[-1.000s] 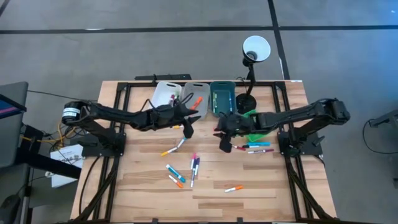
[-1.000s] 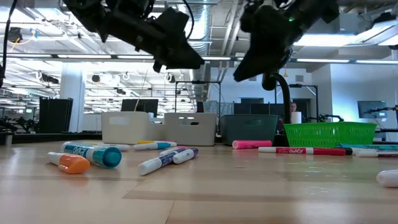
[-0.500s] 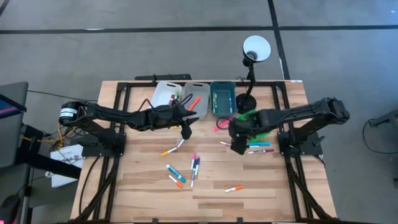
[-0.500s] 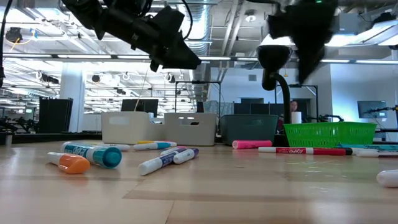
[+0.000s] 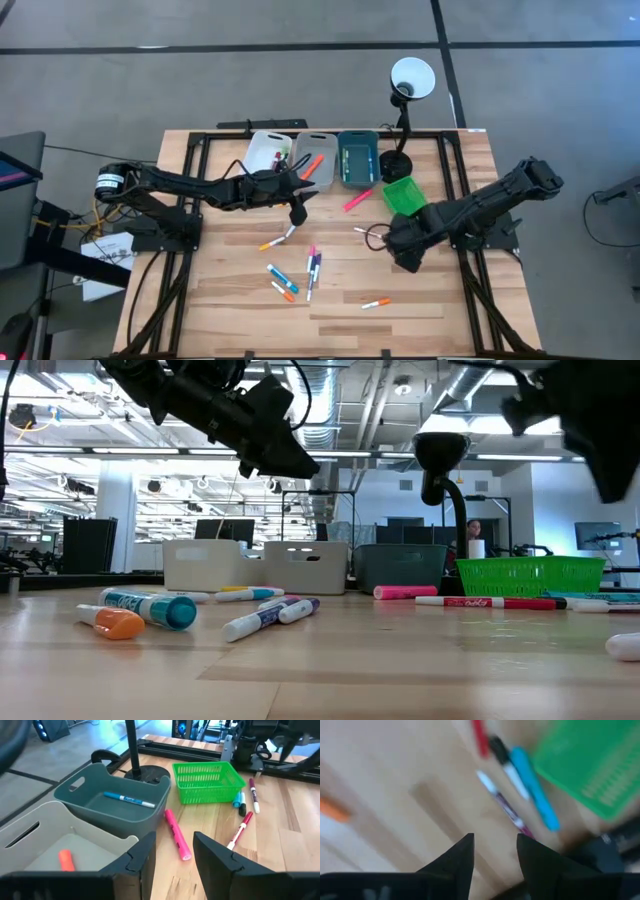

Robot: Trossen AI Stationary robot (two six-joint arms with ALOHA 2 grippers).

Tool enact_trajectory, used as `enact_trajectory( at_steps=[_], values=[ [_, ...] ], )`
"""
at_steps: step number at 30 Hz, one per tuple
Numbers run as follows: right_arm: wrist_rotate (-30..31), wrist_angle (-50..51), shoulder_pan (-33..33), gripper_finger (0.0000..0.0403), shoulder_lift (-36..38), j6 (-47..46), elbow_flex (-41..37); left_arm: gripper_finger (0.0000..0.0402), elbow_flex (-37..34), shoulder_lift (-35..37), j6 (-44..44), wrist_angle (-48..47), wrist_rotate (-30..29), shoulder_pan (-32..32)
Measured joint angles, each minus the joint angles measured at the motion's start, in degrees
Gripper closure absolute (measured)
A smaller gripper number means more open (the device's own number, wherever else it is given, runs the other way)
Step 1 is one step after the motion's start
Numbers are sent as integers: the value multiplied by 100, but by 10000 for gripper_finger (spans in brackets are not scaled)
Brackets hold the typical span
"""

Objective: Pick & Place Markers
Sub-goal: Put the blue highlighter pen into the gray bin

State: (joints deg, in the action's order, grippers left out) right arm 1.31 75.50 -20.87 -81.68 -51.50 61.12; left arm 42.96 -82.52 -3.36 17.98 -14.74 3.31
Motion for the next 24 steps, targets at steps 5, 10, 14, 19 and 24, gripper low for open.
enact_trajectory(
  at_steps=[5, 10, 14, 19, 24],
  values=[
    [-13, 1463, -222, 279, 216, -515, -59, 275, 0, 0, 9, 0, 0, 0],
    [354, 664, -330, 289, 1386, -505, -352, 275, 1, 0, 5, -18, 0, 0],
    [660, 981, -397, 290, 2292, -1471, -1010, 275, 0, -2, 3, -43, 1, 0],
    [662, -18, -422, 284, 3083, -1856, -2044, 275, 1, -2, -2, -55, 0, 0],
    [787, -198, -377, 256, 2811, -1507, -1853, 275, 0, -2, 4, -39, 0, 0]
  ],
)
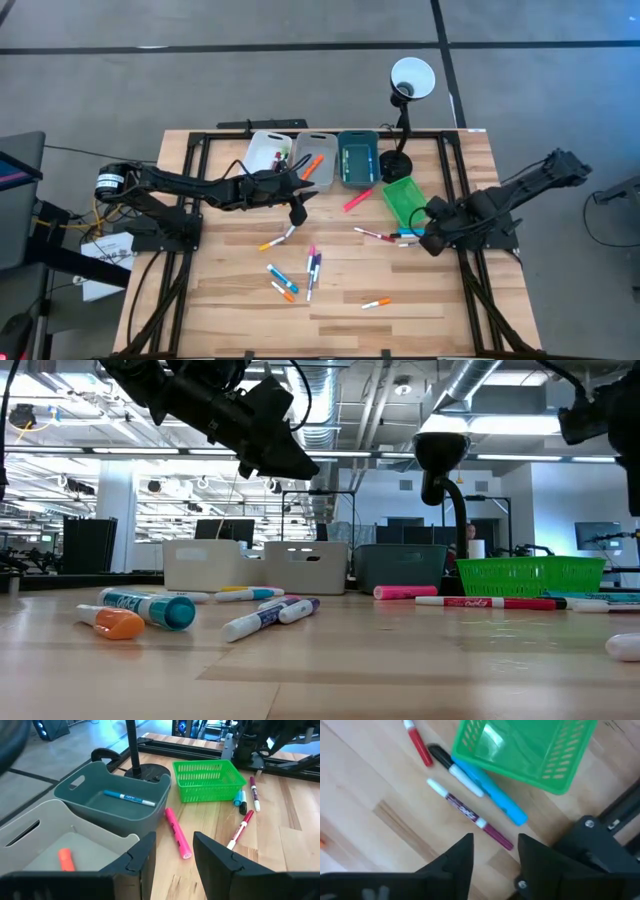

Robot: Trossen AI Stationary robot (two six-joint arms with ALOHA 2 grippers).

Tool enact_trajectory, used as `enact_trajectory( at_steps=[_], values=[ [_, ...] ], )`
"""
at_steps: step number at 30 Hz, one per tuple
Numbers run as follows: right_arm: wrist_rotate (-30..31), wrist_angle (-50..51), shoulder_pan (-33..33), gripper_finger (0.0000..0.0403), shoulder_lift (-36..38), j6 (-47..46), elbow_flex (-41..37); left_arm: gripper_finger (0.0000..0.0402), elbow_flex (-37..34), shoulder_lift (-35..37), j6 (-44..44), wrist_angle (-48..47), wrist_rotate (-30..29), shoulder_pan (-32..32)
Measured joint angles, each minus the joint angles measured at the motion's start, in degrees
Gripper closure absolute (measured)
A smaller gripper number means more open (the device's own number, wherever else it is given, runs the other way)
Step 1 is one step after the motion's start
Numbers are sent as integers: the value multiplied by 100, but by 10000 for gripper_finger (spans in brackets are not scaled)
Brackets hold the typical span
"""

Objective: Pick & Place Markers
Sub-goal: Put the blue highlighter pen into the gray bin

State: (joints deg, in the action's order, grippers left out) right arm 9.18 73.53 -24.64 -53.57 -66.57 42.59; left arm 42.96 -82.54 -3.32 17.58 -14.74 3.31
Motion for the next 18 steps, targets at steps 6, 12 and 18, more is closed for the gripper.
enact_trajectory(
  at_steps=[6, 12, 18],
  values=[
    [-331, -87, 284, 205, -547, 470, 50, 275, 2, -2, 5, 86, -2, 49],
    [-526, -381, 534, 188, -1324, 531, 50, 275, 2, -2, 5, 220, -9, 167],
    [-688, -598, 820, 205, -2141, 552, 50, 275, 2, -2, 8, 219, 17, 164]
  ],
)
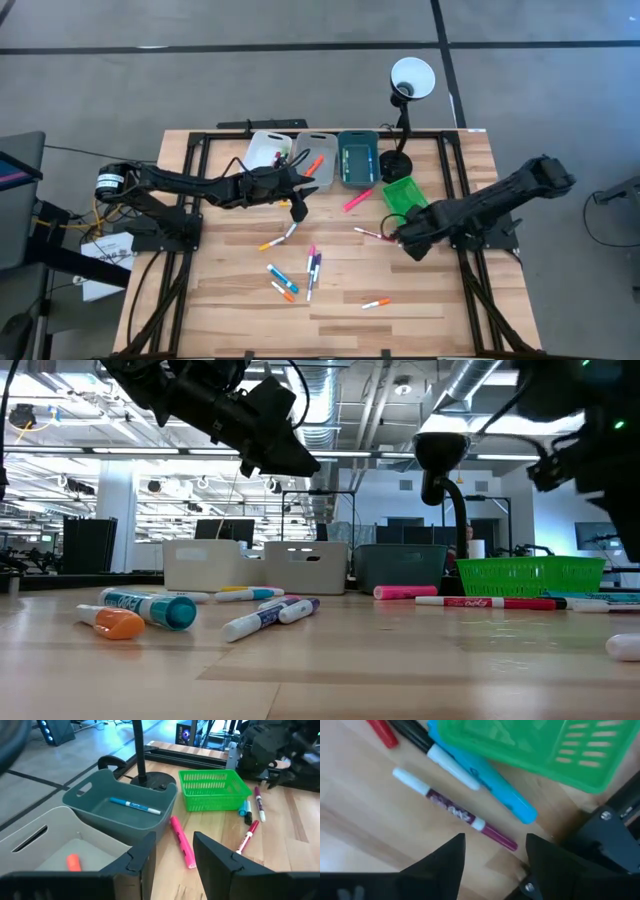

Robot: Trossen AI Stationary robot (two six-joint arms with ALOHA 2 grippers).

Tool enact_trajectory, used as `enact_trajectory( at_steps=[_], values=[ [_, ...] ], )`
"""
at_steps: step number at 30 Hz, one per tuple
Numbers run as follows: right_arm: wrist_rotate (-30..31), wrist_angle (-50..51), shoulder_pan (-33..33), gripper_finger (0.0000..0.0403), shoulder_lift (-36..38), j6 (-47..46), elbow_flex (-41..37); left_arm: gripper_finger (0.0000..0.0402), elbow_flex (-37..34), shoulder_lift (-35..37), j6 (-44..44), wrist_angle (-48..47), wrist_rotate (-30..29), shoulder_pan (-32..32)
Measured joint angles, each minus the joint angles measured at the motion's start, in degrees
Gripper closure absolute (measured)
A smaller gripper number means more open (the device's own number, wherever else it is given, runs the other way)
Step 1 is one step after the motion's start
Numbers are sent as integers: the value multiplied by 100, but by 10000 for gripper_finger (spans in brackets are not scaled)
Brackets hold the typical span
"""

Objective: Pick & Place Markers
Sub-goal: Put the blue highlighter pen into the gray bin

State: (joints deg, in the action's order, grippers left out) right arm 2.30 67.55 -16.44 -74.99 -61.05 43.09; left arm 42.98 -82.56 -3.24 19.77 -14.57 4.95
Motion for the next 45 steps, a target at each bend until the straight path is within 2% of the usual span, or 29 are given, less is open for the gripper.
enact_trajectory(
  at_steps=[7, 14, 25, 33, 39, 45],
  values=[
    [-84, -556, 438, 218, -526, 405, 1, 275, 0, 0, 1, 1, 95, 0],
    [-46, -610, 783, 218, -998, 540, 2, 275, 0, 0, 329, 0, 134, 0],
    [-85, -1020, 1107, 221, -1599, 1053, 10, 275, 0, 0, 344, -33, 136, 0],
    [-141, -1211, 1081, 237, -1567, 1313, 6, 275, 0, 0, 344, -50, 140, -2],
    [-711, -1539, 1079, 265, -1569, 1357, 84, 275, 0, 0, 344, -85, 140, -2],
    [-840, -2075, 1042, 278, -1569, 1504, 197, 275, 0, 0, 310, -90, 140, -2]
  ],
)
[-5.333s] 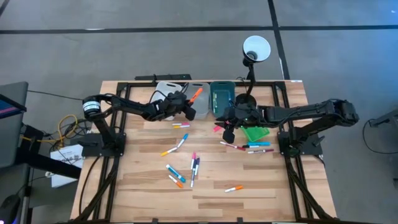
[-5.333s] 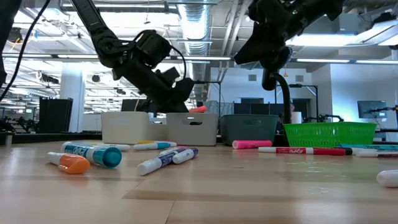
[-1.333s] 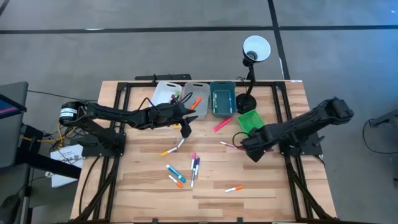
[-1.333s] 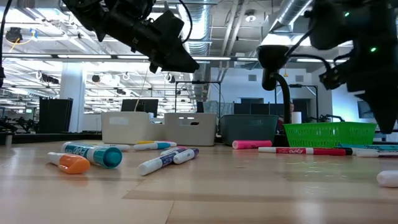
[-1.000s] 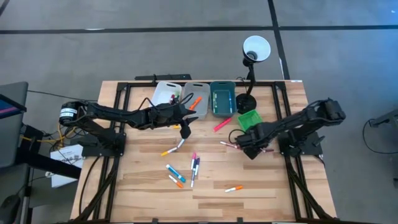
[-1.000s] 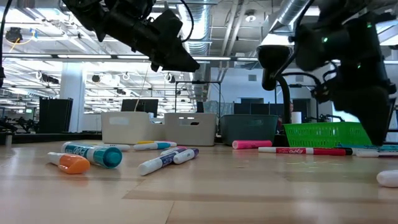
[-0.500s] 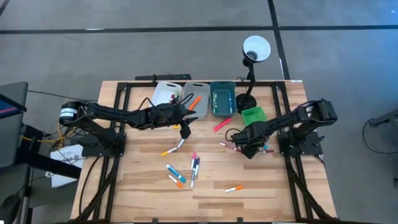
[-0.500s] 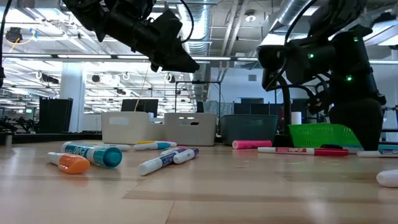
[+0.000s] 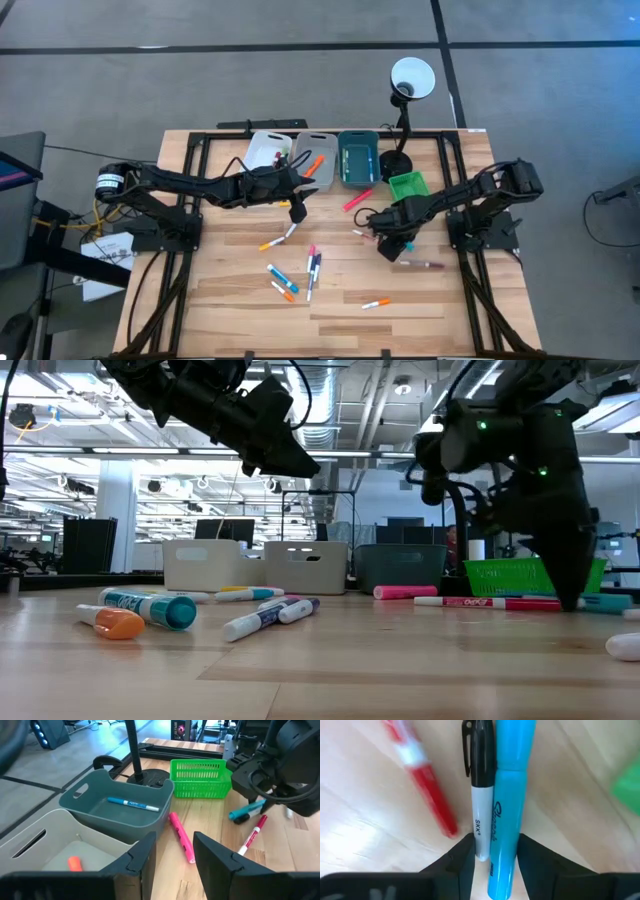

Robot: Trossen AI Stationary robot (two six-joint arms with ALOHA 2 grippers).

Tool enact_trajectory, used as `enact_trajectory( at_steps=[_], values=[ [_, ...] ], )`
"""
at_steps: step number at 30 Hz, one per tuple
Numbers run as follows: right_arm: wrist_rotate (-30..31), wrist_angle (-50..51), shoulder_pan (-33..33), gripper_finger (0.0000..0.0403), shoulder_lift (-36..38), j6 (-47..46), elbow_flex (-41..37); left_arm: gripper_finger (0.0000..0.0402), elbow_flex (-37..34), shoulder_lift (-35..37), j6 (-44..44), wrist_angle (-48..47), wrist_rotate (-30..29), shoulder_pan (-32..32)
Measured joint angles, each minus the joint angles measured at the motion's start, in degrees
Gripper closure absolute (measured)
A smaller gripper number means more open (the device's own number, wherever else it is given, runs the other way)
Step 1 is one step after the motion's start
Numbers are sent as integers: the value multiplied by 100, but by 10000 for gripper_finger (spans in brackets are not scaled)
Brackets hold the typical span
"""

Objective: Pick & Place Markers
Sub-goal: Put the blue highlighter pen into the gray bin

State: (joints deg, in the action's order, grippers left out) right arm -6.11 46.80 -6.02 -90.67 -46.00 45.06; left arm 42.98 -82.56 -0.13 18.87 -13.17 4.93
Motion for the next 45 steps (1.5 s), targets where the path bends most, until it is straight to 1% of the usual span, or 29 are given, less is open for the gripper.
enact_trajectory(
  at_steps=[5, 11, 15, 20, 23, 26, 33, 35, 36, 37, 38, 40, 41, 42, 43, 45],
  values=[
    [66, -339, 3, 257, 0, 94, 69, 275, 0, 0, -7, -2, 0, 0],
    [84, -340, 4, 218, 0, 152, 69, 275, 0, 0, -9, -9, 0, -26],
    [5, -27, -59, 203, 0, 153, 69, 275, 0, 0, -12, -29, 4, -61],
    [8, 468, -209, 202, 0, 156, 69, 275, 0, 0, -12, -31, -1, -92],
    [6, 403, -286, 212, 0, 158, 69, 275, 0, 0, -12, -31, 0, -103],
    [6, 315, -350, 236, -29, 160, 74, 275, 0, 0, -14, -31, 0, -104],
    [55, 181, -331, 329, -108, 105, 1, 275, 2, 0, -36, -23, -2, -137],
    [104, 246, -326, 348, -118, 106, 60, 275, 2, 0, -36, -34, 0, -194],
    [194, 284, -326, 348, -102, 109, 105, 275, 2, 0, -35, -35, 82, -242],
    [257, 339, -322, 348, -79, 112, 185, 275, 2, 0, -30, -34, 357, -281],
    [262, 382, -319, 348, -36, 112, 286, 275, 2, 0, -18, -17, 812, -320],
    [265, 626, -321, 348, 63, 108, 505, 279, 2, 0, 10, 105, 1930, -457],
    [266, 791, -338, 348, 99, 105, 620, 282, 2, 0, 11, 186, 2360, -549],
    [280, 945, -367, 348, 137, 99, 737, 286, 4, 0, 12, 237, 2556, -663],
    [327, 1078, -406, 348, 183, 76, 882, 290, 4, 1, 17, 262, 2570, -779],
    [377, 1255, -499, 342, 288, -11, 1166, 299, 4, 2, 109, 268, 2374, -941]
  ],
)
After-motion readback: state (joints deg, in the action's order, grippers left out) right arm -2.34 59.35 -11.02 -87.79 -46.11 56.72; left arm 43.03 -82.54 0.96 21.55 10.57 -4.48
